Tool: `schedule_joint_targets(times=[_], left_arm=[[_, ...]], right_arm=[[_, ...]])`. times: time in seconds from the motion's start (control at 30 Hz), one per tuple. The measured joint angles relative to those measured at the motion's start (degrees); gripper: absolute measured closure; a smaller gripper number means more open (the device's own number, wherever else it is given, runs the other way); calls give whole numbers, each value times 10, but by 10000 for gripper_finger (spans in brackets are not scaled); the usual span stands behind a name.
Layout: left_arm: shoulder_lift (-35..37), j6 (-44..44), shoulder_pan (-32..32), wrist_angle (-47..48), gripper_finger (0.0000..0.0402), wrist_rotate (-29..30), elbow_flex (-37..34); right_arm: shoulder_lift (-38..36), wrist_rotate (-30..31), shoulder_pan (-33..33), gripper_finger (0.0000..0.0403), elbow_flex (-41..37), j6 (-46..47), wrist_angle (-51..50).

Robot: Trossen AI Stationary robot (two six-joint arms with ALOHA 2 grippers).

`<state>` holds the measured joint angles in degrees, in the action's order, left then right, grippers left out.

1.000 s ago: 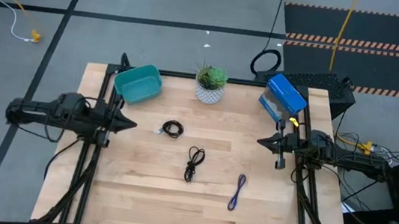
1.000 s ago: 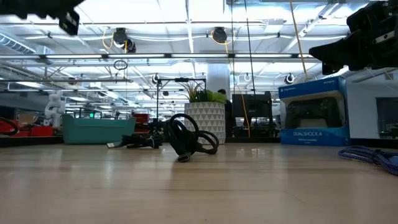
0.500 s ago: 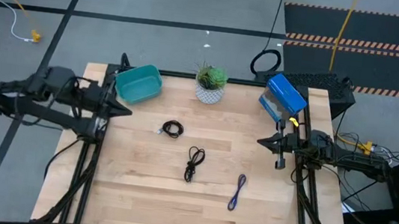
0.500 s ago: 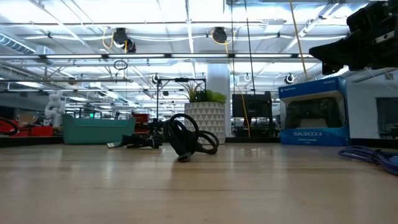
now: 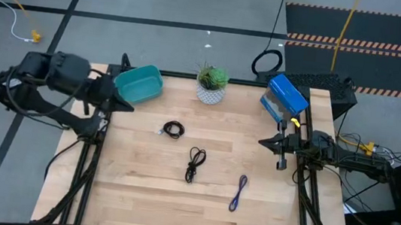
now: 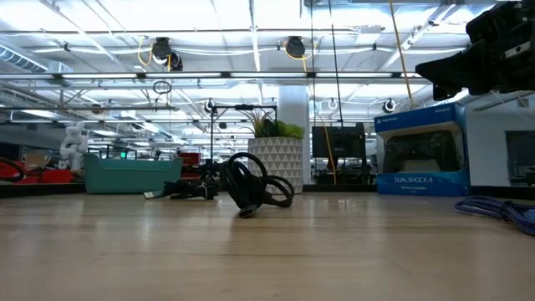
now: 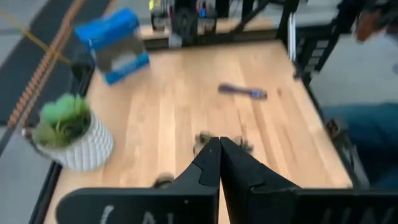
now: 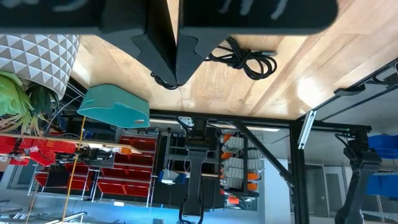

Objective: Pick and place USB-C Cables
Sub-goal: Put the black USB cable into the blue bin

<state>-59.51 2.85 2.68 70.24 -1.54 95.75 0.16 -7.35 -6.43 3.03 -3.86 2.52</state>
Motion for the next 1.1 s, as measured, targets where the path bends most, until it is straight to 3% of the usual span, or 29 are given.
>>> schedule_joint_targets(times=[0.2,0.4,0.57,0.87,1.1], left_arm=[[-55,-2,0,105,390,0,51],[-95,-25,0,202,395,1,59],[-112,-45,0,198,387,0,57],[-125,-27,0,198,393,1,57],[-159,-12,0,198,398,11,57]], right_arm=[[0,0,0,403,0,0,0],[0,0,0,403,0,0,-1],[0,0,0,403,0,4,-2],[11,0,0,403,0,111,-2],[39,0,0,403,0,118,-1]])
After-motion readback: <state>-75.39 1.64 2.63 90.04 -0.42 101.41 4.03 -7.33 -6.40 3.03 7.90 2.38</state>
